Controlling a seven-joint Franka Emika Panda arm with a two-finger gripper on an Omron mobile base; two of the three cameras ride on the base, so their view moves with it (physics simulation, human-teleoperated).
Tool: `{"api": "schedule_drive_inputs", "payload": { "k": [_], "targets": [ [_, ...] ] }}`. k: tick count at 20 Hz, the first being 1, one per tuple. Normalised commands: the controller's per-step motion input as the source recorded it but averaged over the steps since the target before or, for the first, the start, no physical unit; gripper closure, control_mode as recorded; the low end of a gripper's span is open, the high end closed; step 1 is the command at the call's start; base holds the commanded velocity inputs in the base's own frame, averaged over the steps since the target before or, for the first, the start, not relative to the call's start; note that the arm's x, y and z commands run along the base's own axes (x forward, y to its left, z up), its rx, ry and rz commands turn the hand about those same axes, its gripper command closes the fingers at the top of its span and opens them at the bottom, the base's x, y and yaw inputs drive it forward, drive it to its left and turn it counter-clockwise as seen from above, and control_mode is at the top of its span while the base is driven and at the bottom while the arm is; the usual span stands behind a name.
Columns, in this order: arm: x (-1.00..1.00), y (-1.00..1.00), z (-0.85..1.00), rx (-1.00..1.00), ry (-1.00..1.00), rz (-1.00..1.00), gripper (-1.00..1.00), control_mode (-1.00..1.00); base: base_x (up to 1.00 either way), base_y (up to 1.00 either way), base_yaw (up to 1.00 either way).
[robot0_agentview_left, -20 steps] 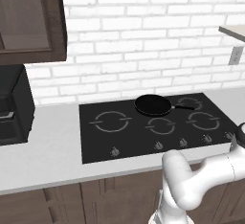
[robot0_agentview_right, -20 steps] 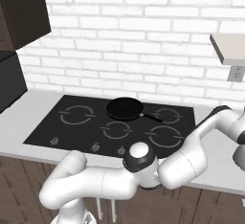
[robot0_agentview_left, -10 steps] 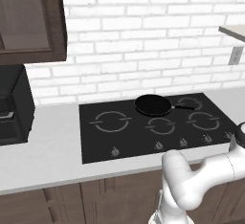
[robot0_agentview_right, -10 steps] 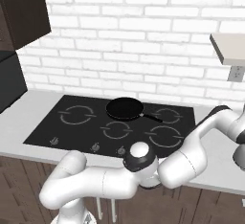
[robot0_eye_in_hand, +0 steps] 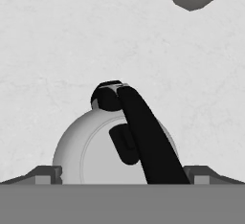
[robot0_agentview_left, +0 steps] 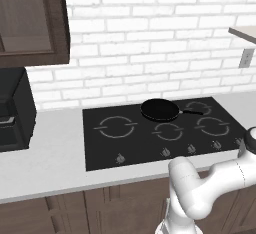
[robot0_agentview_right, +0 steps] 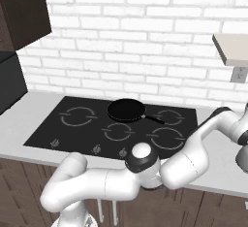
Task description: Pick the kettle from the counter and place it on a stove burner. Then turn the burner on.
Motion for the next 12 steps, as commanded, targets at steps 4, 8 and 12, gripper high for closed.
{"api": "schedule_drive_inputs", "payload": {
  "k": [4,8,12],
  "targets": [
    [0.00,0.00,0.00,0.01,0.03,0.01,-1.00,-1.00,0.00,0.00,0.00],
    [0.00,0.00,0.00,0.00,0.00,0.00,-1.00,-1.00,0.00,0.00,0.00],
    [0.00,0.00,0.00,0.00,0.00,0.00,1.00,-1.00,0.00,0.00,0.00]
  ]
}}
